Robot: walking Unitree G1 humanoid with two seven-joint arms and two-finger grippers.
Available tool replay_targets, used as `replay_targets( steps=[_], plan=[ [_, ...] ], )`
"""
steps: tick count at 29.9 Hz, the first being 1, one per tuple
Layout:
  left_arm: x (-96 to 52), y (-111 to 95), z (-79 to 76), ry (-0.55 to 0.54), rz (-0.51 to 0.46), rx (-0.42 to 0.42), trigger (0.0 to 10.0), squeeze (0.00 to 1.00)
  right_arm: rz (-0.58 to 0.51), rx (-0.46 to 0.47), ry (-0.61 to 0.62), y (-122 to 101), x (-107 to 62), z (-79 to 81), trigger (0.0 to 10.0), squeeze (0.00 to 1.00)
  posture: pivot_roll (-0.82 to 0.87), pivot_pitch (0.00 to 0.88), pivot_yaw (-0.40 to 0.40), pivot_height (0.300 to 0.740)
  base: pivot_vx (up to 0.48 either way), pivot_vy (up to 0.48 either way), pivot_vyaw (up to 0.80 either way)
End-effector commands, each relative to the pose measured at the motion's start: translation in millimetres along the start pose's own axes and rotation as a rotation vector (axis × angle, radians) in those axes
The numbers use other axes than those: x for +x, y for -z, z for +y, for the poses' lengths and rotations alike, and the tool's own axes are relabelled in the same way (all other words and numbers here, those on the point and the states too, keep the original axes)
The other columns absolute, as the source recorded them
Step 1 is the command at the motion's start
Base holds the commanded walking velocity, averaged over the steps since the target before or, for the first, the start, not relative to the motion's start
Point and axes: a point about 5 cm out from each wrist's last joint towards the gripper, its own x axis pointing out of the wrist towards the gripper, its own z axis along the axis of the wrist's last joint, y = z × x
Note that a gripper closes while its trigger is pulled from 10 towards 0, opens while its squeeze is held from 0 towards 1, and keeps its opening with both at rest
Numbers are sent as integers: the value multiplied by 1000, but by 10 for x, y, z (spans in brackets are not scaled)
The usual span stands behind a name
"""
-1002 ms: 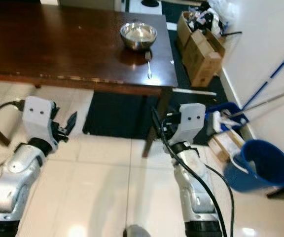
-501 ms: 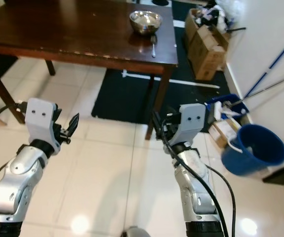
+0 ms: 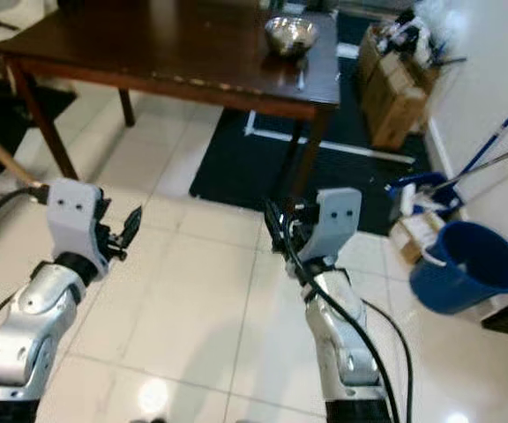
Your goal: Setting the table
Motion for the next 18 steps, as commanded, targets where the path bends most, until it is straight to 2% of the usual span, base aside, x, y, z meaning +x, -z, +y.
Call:
replay_targets(
  steps=[1,18],
  plan=[
    [3,26,13,-7,17,3,10000,0,3,9,4,-1,-2,-1,10000,0,-127,44,-3,740,0,0,0],
    [6,38,17,-15,22,11,10000,0,1,-1,-6,-12,7,13,10000,0,-124,45,-5,740,0,0,0]
  ],
)
